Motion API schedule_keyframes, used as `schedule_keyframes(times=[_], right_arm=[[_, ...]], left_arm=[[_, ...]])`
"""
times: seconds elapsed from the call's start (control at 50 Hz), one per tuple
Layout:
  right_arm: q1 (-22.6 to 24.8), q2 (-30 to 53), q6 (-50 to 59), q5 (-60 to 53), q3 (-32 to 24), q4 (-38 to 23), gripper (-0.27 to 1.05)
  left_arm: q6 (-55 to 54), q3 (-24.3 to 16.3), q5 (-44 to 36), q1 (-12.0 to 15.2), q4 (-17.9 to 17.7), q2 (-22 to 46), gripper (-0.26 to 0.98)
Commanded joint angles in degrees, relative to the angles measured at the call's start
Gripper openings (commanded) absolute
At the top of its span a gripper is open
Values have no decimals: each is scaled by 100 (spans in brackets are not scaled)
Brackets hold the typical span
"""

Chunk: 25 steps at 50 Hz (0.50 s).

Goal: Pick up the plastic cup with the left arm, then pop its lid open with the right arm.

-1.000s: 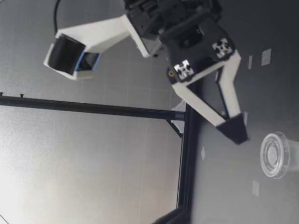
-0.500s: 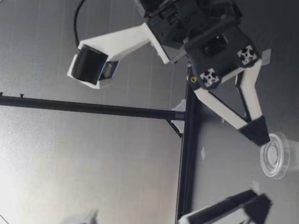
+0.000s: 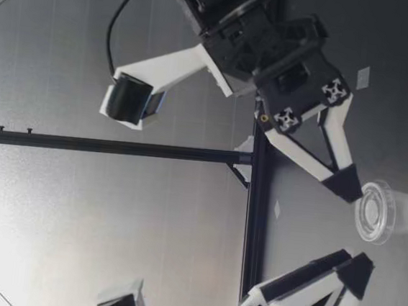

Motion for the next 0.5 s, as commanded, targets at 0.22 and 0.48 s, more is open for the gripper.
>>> schedule_keyframes(times=[0.22, 0.48], right_arm=[[-79, -9, -9, -44, -158, -53, -12], [-79, -9, 9, -9, -149, -53, -12]], left_arm=[[18, -211, -158, 26, 9, 272, 52], [70, -290, -334, 26, 18, 422, 52]])
